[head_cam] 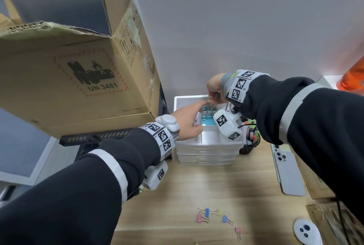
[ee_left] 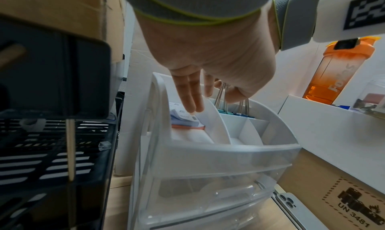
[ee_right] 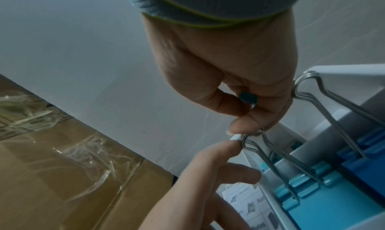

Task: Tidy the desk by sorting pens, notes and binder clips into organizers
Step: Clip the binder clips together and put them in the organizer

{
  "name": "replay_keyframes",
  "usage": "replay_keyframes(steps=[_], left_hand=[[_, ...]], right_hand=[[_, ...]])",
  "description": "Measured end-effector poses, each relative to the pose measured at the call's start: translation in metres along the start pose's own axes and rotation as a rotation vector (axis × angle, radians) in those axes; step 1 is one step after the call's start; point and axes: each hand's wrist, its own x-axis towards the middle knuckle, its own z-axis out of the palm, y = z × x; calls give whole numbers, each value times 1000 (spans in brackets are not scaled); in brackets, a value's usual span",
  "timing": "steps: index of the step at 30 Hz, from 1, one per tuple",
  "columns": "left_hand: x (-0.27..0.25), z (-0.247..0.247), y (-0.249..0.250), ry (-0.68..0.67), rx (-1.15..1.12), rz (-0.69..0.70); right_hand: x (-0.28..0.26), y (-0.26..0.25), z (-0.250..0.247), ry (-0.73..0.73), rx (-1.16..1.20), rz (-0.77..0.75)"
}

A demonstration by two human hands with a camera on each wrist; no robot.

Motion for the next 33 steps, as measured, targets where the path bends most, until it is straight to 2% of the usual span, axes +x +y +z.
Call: replay_keyframes(steps=[6, 11, 15, 18, 20, 25, 28, 33], left_hand=[[-7, 2, -2, 26, 22, -52], [-21, 4, -9, 40, 17, -83], [-26, 4, -8, 58, 2, -83], [-34, 2, -4, 53, 21, -84], [-41, 2, -4, 51, 25, -113], [-69, 10, 0, 36, 68, -144], [-86, 23, -2, 10, 84, -156], [-119, 62, -13, -46, 96, -185]], right_hand=[[-10, 5, -1, 29, -112, -56], [-12, 11, -8, -51, -146, -287], [-10, 12, -10, 37, -80, -280], [-24, 11, -9, 177, 44, -210], [-28, 13, -11, 211, 151, -195], [-56, 42, -5, 131, 429, -333], [-66, 69, 6, 46, 421, -429], [-70, 121, 40, -103, 316, -366]])
